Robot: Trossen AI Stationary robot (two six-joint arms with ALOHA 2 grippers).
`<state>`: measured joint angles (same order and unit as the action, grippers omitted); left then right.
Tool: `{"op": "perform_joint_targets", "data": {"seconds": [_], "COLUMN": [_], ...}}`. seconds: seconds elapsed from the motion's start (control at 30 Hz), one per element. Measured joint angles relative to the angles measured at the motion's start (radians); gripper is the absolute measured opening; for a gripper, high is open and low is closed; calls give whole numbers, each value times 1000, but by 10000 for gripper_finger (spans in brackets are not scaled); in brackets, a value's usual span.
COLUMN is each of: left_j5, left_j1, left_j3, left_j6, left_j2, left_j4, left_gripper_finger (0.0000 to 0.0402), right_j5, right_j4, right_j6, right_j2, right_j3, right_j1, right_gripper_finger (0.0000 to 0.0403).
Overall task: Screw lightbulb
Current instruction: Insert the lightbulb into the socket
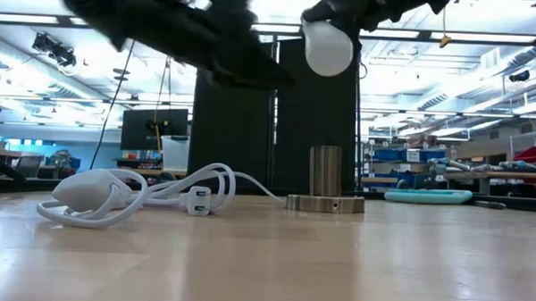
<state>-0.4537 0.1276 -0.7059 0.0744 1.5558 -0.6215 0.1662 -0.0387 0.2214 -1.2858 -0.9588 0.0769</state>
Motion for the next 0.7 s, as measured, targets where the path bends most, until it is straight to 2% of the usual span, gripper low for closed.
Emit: {"op": "perform_joint_targets", "data": {"seconds": [0.1, 0.2, 0.33, 0.5, 0.6, 0.7], "left_j5": [-1, 0, -4, 1, 37, 64], "left_j1": [16, 20, 18, 16, 10, 7], "left_j3": [91, 141, 134, 65, 23, -11], "left_j6": [-18, -53, -61, -51, -52, -61], "left_j2": [-17, -9, 23, 74, 120, 153], "left_j4": [-179, -323, -377, -384, -378, -381], "left_gripper_finger": [271, 267, 266, 266, 266, 266], "right_j5": [-114, -222, -281, -315, -316, -330], "right_j4": [225, 523, 957, 1427, 1590, 1599], "right_j6": [-12, -28, -29, -39, -68, -109], "right_j2": [43, 58, -3, -156, -253, -297], "right_j3": [111, 236, 382, 468, 469, 435], "right_j1": [-48, -77, -93, -117, -137, -156], "right_gripper_finger": [150, 150, 151, 151, 151, 151]}}
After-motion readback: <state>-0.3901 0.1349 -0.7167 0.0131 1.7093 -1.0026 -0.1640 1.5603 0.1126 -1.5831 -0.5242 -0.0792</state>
